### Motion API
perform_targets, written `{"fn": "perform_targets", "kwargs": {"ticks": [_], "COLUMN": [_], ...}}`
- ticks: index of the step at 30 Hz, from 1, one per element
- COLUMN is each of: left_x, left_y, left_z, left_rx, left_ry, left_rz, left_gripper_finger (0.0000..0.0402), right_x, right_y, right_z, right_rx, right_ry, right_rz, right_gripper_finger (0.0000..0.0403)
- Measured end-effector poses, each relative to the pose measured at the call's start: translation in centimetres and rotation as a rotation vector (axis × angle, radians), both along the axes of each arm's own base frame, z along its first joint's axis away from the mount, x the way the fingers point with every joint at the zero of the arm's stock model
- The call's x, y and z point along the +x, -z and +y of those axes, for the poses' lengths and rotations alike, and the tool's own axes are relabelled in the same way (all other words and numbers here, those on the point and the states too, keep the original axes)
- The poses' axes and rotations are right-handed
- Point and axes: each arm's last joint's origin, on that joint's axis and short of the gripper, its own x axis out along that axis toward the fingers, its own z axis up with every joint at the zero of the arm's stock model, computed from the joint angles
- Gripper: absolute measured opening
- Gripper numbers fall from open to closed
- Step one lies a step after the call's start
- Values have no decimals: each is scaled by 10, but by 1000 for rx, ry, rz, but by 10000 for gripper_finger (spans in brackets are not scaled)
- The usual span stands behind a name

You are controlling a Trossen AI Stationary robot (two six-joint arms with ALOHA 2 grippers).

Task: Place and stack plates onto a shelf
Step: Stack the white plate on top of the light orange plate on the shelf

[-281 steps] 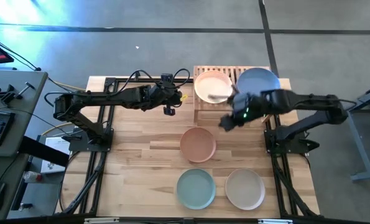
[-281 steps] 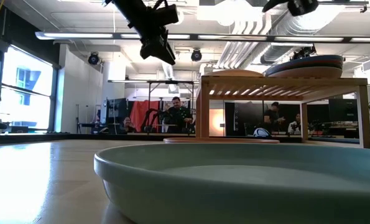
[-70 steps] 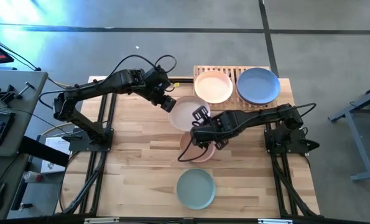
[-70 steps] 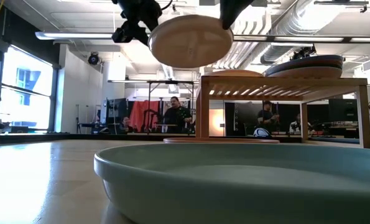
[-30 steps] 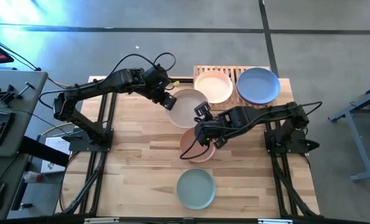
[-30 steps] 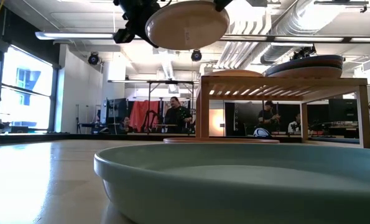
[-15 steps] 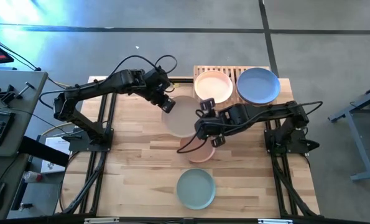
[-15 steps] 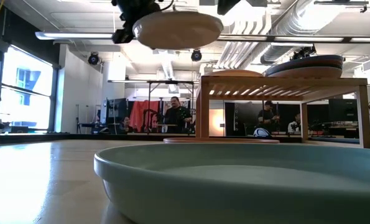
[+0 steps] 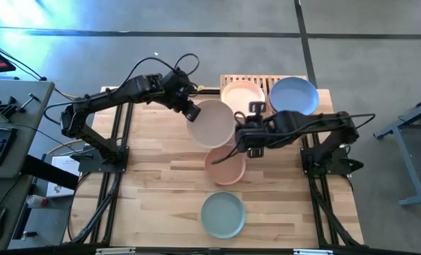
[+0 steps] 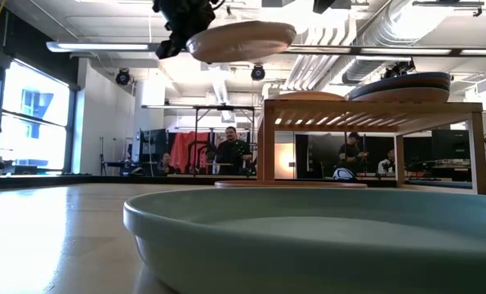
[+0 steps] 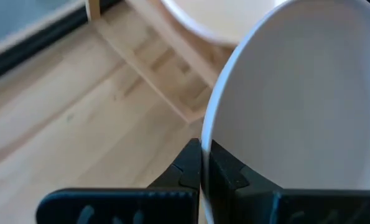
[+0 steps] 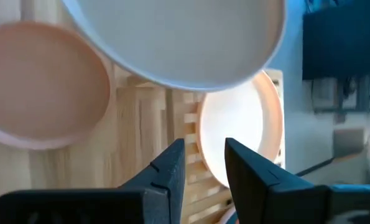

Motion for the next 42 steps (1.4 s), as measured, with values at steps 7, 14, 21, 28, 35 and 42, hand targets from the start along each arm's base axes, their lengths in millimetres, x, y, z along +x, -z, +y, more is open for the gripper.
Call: {"fn": "perform_targets", "kwargs": {"ticks": [7, 14, 21, 28, 35, 42], "left_x": [2, -1, -6, -9, -9, -9], "left_y": [-10, -17, -19, -19, -19, -19], "left_z": [21, 41, 54, 57, 57, 58], "left_rx": [106, 250, 336, 379, 402, 416], "left_ry": [-1, -38, -56, -32, -7, 0], "left_rz": [-118, -159, -138, -114, -102, -98], "left_gripper_finger": [0, 0, 0, 0, 0, 0], "right_x": [-22, -26, -13, -7, 5, 9], "right_y": [-22, -34, -41, -42, -28, -23], "right_z": [-22, -54, -98, -131, -147, -152], "right_rx": [25, -5, 111, 247, 317, 321], "right_ry": [242, 520, 682, 757, 764, 766], "right_rz": [-215, -471, -687, -802, -740, -718], "right_gripper_finger": [94, 94, 94, 94, 94, 94]}}
